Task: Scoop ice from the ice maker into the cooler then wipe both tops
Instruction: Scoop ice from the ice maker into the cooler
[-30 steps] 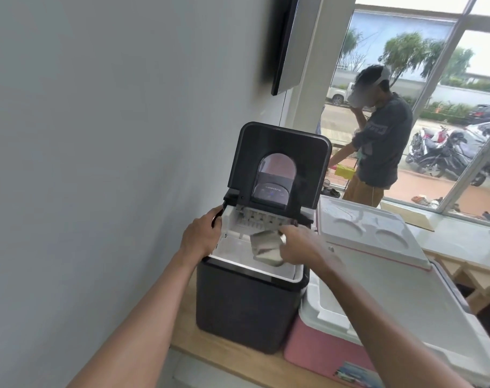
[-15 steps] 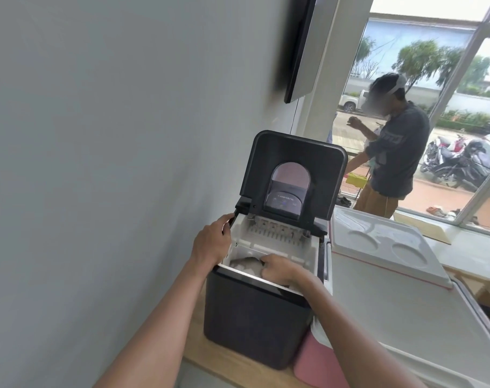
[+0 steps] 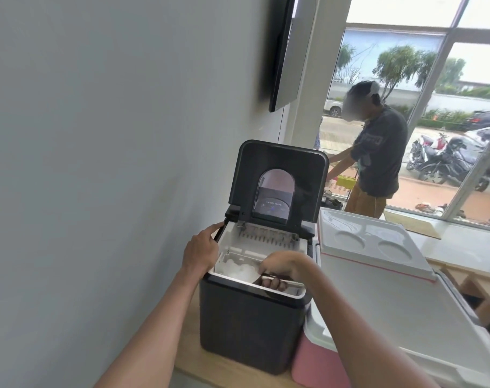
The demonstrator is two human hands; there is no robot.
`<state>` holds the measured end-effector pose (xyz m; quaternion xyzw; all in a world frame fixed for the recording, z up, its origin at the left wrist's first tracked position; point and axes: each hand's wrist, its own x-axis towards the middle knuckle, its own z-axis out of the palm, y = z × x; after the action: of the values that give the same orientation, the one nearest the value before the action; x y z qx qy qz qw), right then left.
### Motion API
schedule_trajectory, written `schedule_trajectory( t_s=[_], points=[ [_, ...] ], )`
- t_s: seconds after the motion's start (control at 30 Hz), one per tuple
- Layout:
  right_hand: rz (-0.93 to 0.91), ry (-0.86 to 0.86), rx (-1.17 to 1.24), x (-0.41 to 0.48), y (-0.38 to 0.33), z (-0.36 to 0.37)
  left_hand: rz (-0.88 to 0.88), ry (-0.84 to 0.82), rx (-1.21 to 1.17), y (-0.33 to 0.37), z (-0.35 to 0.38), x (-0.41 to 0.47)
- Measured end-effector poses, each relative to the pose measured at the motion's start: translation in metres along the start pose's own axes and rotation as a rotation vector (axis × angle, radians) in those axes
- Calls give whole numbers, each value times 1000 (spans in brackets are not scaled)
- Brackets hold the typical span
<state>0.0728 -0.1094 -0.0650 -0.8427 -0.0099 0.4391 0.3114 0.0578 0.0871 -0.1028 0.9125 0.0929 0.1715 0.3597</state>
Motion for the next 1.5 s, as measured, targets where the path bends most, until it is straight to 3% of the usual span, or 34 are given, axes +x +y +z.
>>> schedule_trajectory(
  t_s=[0.2, 0.4, 0.7, 1.03, 1.2, 1.4, 1.5],
  points=[
    [56, -63, 182, -16, 9, -11, 5, 19, -9, 1, -1, -2],
    [-32, -43, 420, -40, 21, -17, -21, 36, -35, 2, -4, -4],
    [-123, 166, 500, -91, 66, -48, 130, 5, 231, 9, 0, -6],
    [-21, 439, 503, -128, 152, -61, 85, -119, 344, 11, 7, -8],
    [104, 582, 355, -118, 169, -47, 43, -131, 352, 13, 8, -12],
    [128, 755, 111, -109, 172, -33, 40, -129, 350, 13, 8, -13],
    [194, 831, -105, -118, 167, -32, 46, -121, 348, 12, 9, -12]
  ],
)
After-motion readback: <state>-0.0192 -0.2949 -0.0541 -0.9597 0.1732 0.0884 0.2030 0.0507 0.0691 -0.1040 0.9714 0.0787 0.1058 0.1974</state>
